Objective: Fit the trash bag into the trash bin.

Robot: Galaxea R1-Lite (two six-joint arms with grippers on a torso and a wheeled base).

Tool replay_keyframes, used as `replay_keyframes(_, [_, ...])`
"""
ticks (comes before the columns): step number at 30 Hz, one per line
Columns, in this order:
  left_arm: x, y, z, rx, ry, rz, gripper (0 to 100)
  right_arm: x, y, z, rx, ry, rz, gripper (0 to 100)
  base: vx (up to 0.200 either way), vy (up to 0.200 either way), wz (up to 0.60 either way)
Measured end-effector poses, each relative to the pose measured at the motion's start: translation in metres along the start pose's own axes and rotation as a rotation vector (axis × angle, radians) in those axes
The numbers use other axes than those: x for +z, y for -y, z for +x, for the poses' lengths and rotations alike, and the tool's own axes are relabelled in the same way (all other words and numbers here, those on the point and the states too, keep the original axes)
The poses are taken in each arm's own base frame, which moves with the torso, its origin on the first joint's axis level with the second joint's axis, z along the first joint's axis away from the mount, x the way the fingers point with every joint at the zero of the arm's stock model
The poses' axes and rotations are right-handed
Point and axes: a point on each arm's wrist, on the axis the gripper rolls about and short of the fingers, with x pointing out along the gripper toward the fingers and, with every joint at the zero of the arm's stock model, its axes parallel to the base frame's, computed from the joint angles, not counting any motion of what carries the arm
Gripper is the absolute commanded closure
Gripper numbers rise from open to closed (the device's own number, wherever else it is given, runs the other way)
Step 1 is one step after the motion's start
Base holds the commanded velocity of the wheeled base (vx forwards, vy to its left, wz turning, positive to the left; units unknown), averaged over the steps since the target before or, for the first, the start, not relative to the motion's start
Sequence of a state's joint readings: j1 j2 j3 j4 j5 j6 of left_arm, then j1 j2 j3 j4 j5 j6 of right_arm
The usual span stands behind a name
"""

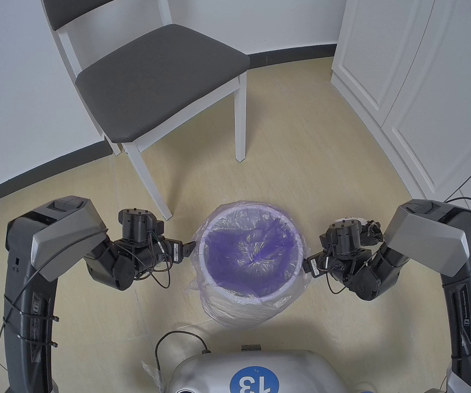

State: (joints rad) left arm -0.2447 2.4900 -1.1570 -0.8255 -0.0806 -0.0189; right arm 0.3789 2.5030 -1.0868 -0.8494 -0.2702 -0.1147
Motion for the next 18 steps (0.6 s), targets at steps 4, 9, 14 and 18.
replay_keyframes(4, [-0.007, -0.002, 0.007, 0.002, -0.005, -0.004, 0, -0.001, -0.001, 0.004, 0.000, -0.009, 0.000, 0, 0.000, 0.000, 0.00])
replay_keyframes(9, [-0.010, -0.003, 0.006, 0.004, -0.011, -0.041, 0, -0.001, 0.003, -0.005, 0.000, -0.019, 0.003, 0, 0.000, 0.000, 0.00])
replay_keyframes(14, [-0.003, -0.003, -0.003, 0.001, 0.003, -0.069, 0, 0.008, 0.012, -0.022, 0.013, -0.011, 0.019, 0, 0.000, 0.000, 0.00])
replay_keyframes(18, [0.002, -0.001, -0.016, -0.004, 0.007, -0.076, 0, 0.014, 0.027, -0.036, 0.002, -0.033, 0.029, 0, 0.000, 0.000, 0.00])
